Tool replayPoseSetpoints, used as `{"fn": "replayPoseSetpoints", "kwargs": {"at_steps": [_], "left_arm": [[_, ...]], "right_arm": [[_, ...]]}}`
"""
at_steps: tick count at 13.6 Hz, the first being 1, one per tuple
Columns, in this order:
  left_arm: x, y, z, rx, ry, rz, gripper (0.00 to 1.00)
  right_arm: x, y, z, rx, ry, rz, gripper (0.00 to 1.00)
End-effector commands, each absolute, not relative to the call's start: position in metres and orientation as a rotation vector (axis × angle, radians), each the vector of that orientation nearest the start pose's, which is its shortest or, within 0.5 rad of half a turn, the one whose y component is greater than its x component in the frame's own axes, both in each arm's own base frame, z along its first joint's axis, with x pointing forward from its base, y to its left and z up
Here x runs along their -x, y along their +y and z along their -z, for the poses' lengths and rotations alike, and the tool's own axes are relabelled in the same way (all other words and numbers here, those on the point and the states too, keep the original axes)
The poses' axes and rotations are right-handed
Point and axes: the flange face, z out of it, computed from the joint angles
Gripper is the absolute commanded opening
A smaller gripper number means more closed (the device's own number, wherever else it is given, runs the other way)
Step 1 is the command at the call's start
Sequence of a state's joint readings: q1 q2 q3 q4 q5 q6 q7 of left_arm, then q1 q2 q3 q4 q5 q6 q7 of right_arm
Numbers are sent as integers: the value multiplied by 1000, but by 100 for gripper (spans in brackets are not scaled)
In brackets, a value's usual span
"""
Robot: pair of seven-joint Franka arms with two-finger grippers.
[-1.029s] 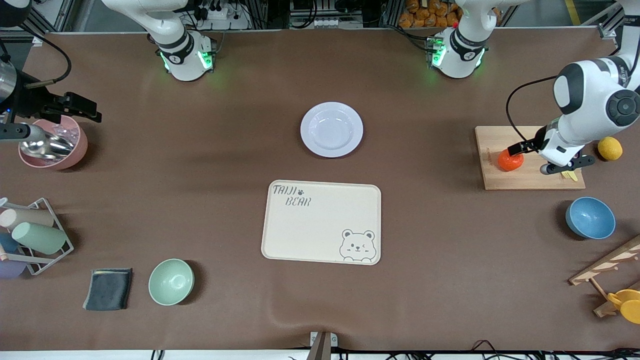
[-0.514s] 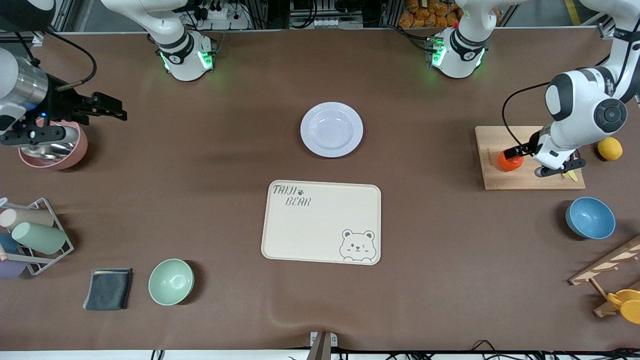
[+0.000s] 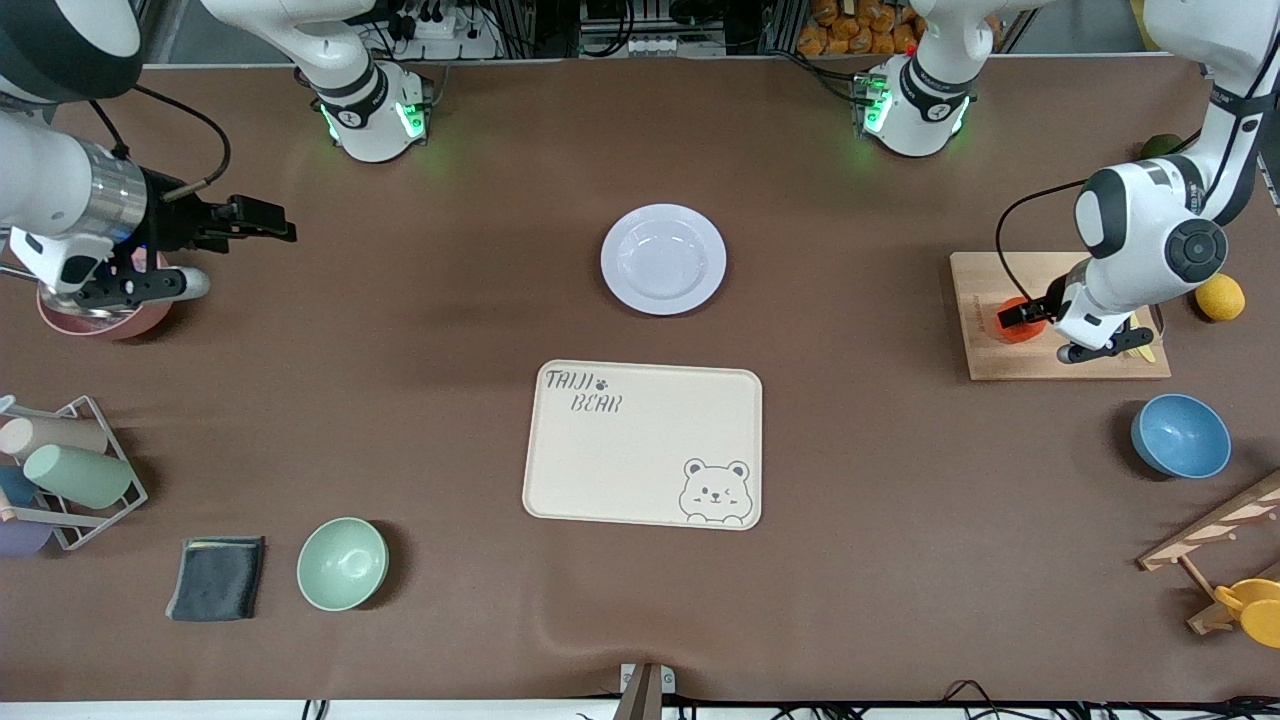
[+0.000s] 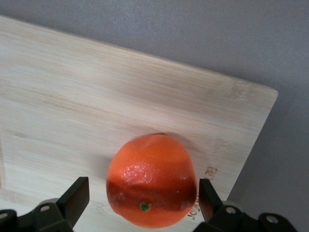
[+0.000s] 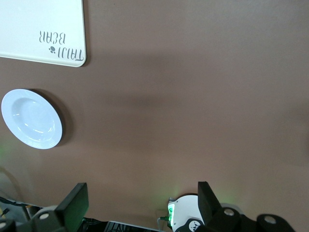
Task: Place orange and plate with both arms
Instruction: 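Grasp the orange with the left gripper while the right gripper reaches forward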
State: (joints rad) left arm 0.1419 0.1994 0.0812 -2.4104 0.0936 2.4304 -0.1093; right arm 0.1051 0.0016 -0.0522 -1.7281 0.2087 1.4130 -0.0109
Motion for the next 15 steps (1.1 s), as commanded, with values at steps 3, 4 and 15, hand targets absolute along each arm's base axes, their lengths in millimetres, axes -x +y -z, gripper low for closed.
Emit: {"fn": "replayPoseSetpoints", "kwargs": {"at_steps": [3,4,15], "left_arm": [[-464,111,-207,3041,-349,-269,100],[-464,111,-206,3041,-349,-271,94],[-516,52,-320,3054,-226,-224,0]], "right_arm": [[-525,49,-521,2821,-35,-517,100],[-525,50,-515,2799,-23,-522,100],[-511,67,-461,2542,71,-636,100]]}}
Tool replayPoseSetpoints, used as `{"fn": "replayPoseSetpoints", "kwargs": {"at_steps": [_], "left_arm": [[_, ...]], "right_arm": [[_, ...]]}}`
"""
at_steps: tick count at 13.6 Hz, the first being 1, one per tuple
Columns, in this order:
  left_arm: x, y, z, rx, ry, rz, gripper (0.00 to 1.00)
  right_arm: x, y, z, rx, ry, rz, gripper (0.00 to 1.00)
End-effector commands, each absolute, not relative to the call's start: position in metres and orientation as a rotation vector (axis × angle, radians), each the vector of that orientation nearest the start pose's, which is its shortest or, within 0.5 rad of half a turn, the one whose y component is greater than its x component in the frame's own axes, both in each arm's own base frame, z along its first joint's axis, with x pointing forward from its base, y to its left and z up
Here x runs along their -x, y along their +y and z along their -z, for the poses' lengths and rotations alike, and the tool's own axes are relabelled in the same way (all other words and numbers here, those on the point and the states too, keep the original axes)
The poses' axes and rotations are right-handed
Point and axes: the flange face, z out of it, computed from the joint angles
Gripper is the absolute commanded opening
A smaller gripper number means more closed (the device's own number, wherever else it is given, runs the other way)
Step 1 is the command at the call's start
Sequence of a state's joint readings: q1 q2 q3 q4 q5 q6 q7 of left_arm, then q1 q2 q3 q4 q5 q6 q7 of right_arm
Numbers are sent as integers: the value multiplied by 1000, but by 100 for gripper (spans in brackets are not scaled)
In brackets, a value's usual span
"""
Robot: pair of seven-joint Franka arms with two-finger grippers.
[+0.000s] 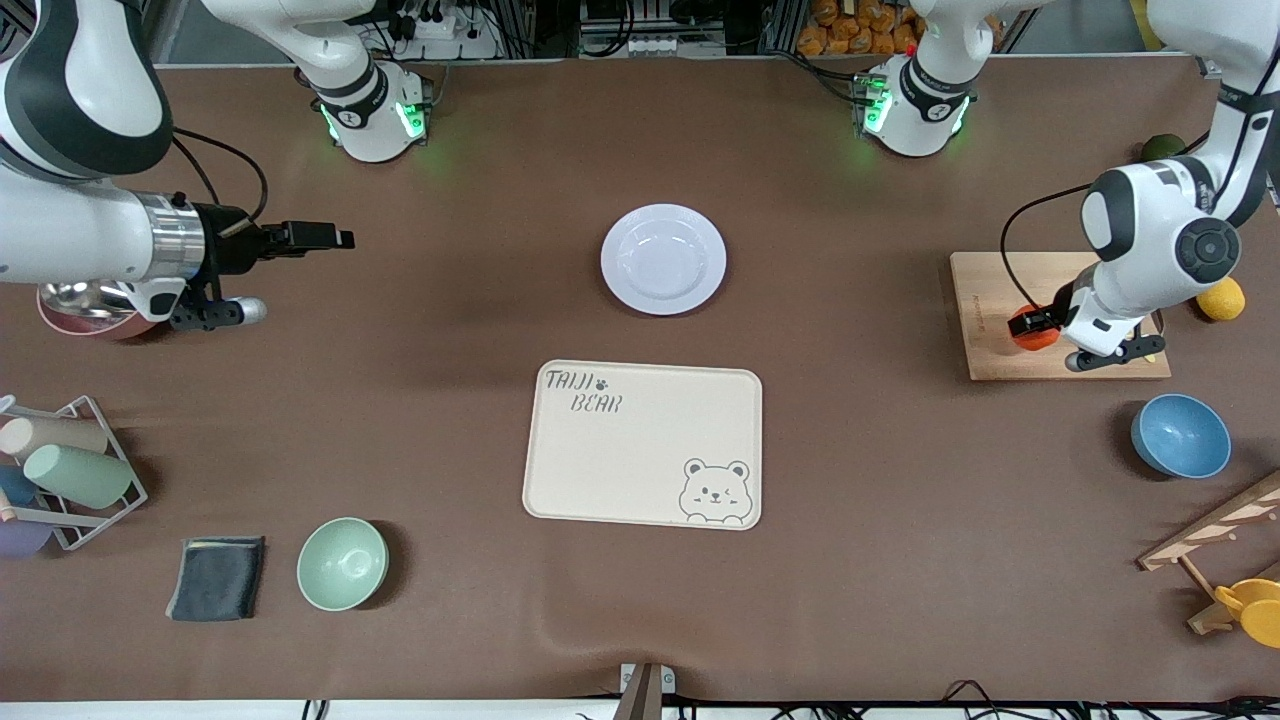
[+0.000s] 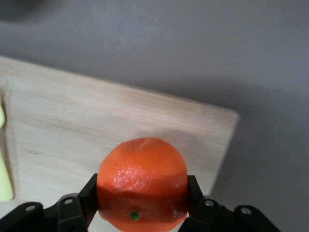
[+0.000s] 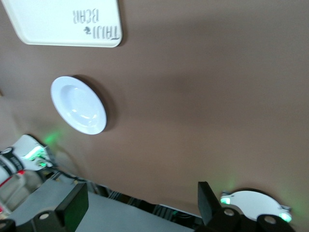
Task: Place orange and plate with both arms
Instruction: 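Grasp the orange with the left gripper while the right gripper reaches forward, then carry the orange with the left gripper over the white plate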
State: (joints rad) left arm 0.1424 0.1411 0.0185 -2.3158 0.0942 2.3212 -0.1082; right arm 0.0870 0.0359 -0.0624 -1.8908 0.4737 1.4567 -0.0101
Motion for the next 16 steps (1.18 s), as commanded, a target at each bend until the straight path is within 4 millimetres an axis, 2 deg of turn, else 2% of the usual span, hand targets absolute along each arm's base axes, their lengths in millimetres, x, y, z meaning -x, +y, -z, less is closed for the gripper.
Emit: {"fn": "replayPoseSetpoints", "kwargs": {"at_steps": [1,3,5,9,11,13,16], "left_arm": [[-528,19,-341,3065,-220,-260,0],[-542,-44,-376,3083,-321,-334,0],[-534,-119,-380,3107,-404,-372,0],[-501,-238,-364,3088,-565,-448,0],[-478,-300,-337,3065,-666,-477,0],[-443,-368,-304,3036,-749,-479,0],[-383,-450,-254,2971,-832,-414,0]], "right_arm": [[-510,68,-459,2525,76,-643,100],[-512,73,-455,2504,79,-649,100],[-510,79,-444,2455,94,-675,100],[-512,85,-423,2414,116,-721,100],[-515,85,-414,2381,129,-735,100],[-514,88,-407,2365,133,-751,100],[-508,91,-391,2325,165,-752,100]]}}
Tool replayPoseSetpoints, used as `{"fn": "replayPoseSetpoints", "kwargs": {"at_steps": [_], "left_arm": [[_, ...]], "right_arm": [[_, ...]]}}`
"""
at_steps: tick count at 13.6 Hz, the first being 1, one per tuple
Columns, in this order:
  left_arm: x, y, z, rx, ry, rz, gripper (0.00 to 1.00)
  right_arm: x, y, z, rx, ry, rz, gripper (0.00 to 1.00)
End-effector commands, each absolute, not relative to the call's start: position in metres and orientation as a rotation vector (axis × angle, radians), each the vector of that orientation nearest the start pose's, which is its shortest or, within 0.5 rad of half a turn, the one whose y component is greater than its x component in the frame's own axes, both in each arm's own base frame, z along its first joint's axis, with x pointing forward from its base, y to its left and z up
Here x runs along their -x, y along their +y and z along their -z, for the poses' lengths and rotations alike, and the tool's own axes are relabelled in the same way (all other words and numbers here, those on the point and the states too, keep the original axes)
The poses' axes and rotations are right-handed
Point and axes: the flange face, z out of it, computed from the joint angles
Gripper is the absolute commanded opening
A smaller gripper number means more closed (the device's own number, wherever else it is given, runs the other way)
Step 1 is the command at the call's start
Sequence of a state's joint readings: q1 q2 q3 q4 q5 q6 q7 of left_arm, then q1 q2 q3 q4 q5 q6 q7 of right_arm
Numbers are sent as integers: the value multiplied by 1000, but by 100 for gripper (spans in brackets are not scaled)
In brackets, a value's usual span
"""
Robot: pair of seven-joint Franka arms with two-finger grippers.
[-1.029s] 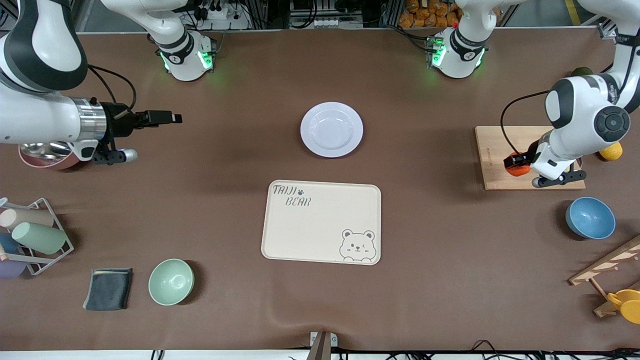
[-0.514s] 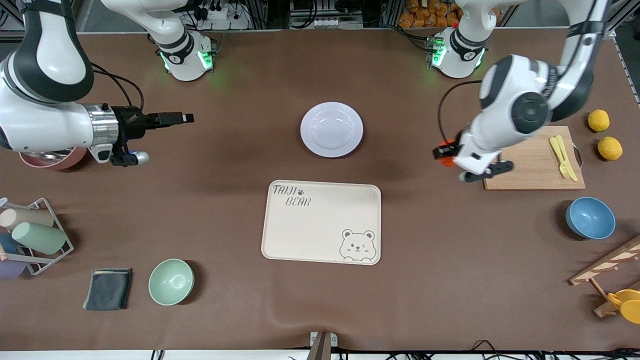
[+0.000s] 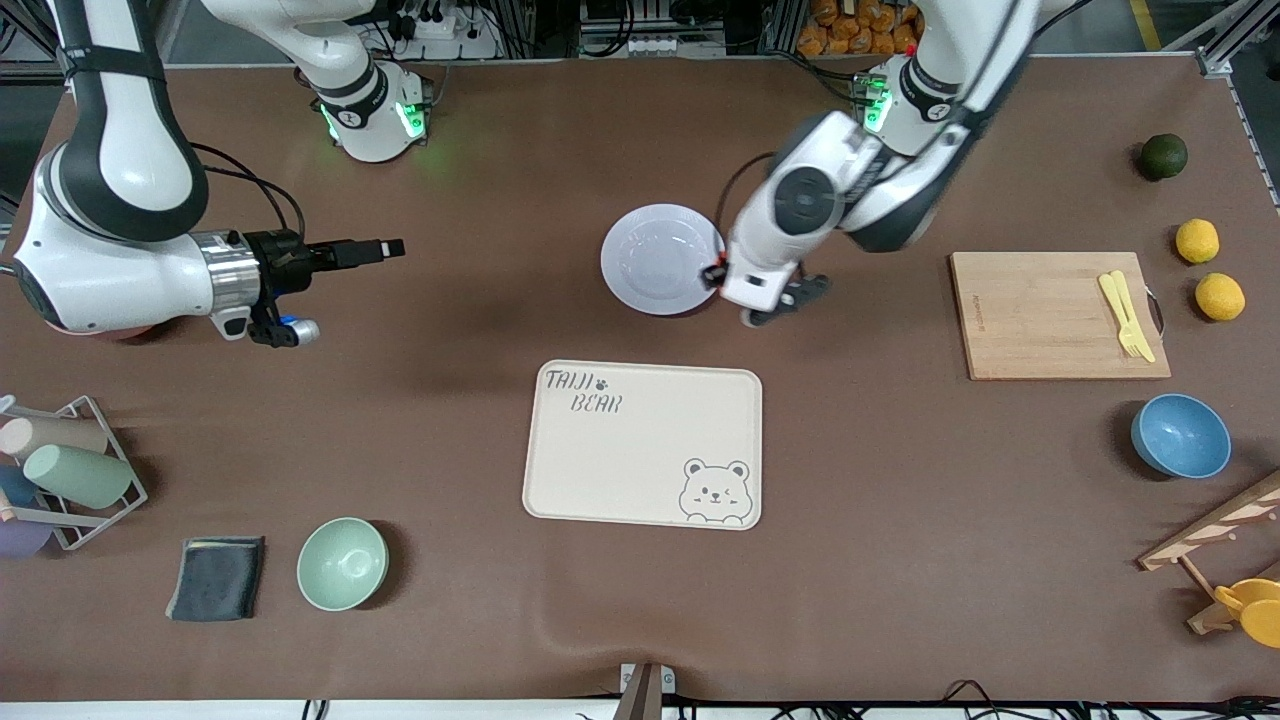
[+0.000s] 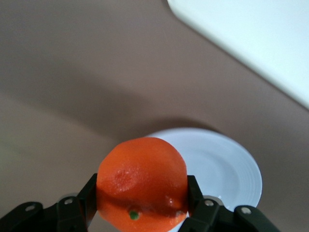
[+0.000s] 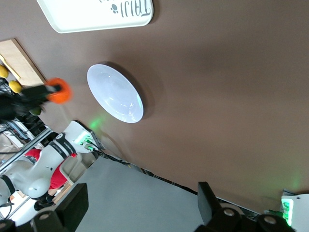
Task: Place orange and plate with both arms
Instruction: 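Carry the orange with the left gripper over the white plate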
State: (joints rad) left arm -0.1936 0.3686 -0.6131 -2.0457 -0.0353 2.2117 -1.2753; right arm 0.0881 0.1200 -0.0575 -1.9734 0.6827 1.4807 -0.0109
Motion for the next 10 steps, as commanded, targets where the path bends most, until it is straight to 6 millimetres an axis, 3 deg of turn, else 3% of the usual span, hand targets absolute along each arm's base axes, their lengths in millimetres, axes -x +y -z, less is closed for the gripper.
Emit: {"fn": "replayPoseSetpoints", "kwargs": {"at_steps": [1,3,6,8,10], "left_arm": [[-366,-471,-241,2945,-831,-394,0],[-343,-490,-220,2903,-834,-357,0],[-319,-504,-207,2914,-787,-375,0],[-326,-500,-194,2905,-809,-397,0],[-328,-507,-189,2933,-840,-409,0]], "right_arm": [[-507,91,-386,2320,178,-751,100],[-504,100,-381,2320,171,-758,100],[-494,113,-363,2314,189,-765,100],[-488,121,-349,2298,179,-750,100],[-474,133,-322,2290,180,-708,100]]}}
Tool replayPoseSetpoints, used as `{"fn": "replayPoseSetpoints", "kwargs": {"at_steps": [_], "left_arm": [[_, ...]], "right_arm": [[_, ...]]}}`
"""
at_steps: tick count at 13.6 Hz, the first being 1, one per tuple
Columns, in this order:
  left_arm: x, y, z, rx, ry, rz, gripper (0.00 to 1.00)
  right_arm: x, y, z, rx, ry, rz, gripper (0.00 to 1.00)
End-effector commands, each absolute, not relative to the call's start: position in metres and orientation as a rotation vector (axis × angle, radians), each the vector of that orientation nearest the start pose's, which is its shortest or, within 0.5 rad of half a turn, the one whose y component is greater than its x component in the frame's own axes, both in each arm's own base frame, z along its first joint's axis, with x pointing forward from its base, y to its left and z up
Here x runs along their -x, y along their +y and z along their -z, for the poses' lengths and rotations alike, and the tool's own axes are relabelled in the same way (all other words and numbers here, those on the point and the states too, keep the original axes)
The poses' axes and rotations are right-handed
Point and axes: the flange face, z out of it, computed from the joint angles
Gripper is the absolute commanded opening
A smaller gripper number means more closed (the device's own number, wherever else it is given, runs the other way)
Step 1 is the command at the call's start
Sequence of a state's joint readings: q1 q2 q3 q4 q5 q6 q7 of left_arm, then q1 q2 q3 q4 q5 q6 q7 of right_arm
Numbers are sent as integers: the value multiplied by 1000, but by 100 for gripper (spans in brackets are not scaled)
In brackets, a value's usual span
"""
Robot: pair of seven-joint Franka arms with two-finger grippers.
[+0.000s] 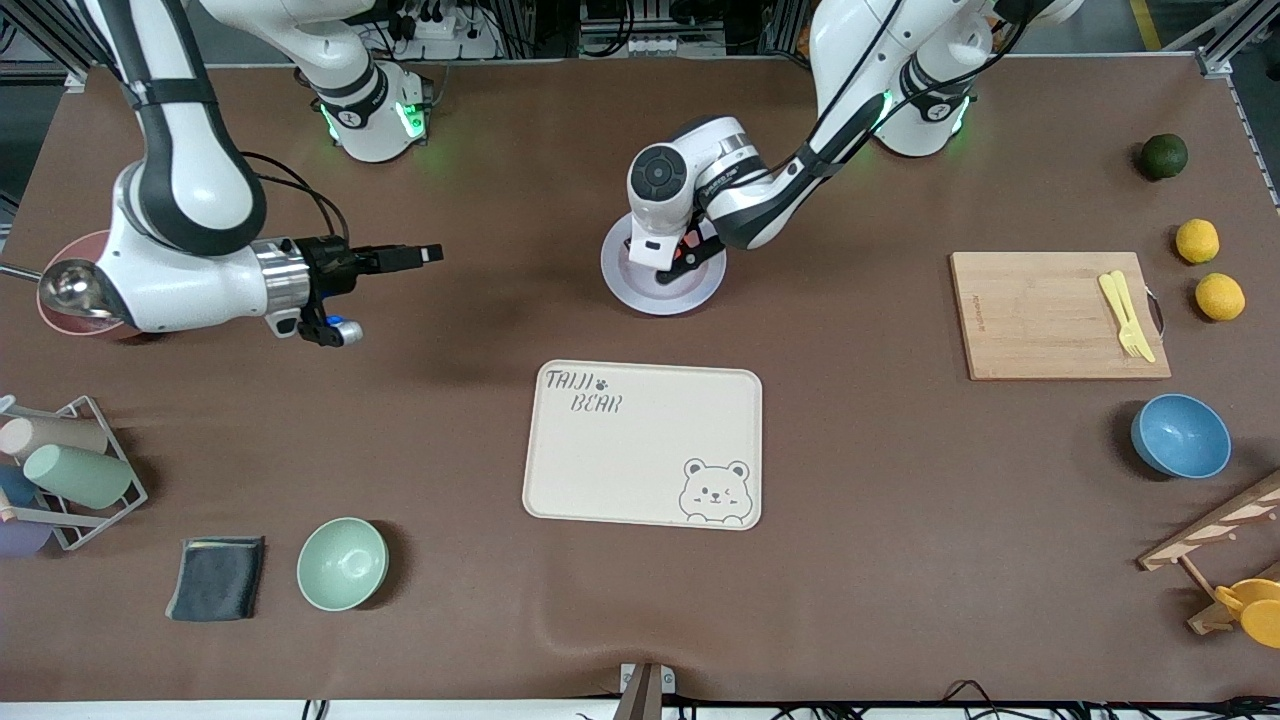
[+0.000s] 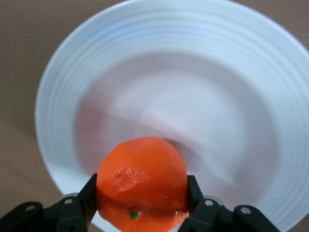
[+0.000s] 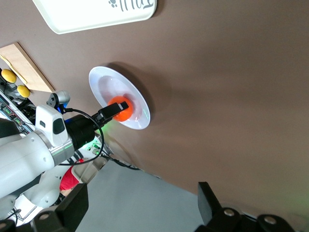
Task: Place orange and plate with both arms
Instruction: 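Carry the orange with the left gripper over the white plate, then open the left gripper to drop the orange onto the plate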
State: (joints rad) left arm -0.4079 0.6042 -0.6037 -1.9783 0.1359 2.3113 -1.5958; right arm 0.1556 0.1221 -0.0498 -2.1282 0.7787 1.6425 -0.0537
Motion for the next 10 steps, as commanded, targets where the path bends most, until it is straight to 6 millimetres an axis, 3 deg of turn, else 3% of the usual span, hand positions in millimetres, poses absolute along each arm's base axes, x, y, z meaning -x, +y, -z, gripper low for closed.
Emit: {"fn": "replayPoseSetpoints", "kwargs": {"at_steps": [1,2,4,5,8,10], "left_arm": [[-333,-505,-192,2934,-867,-399,56],[-340,-505,-199,2944,-884,-381,100],[-378,-498,-225,2972,-966,-336,100],[-396,-490,-250,2986,-1008,-288,100],[-467,-440,-330,3007,-1119,-122,100],[-511,-394,-380,3023,-1119,-28,100]], "right_arm": [[-466,144,-311,2272,175,-693,100],[-461,154,-300,2273,168,-697,100],[-456,176,-284,2266,176,-706,100],[-452,186,-280,2257,187,-701,100],[-436,218,-267,2267,187,-657,100],[-417,246,-251,2243,196,-619,100]]}}
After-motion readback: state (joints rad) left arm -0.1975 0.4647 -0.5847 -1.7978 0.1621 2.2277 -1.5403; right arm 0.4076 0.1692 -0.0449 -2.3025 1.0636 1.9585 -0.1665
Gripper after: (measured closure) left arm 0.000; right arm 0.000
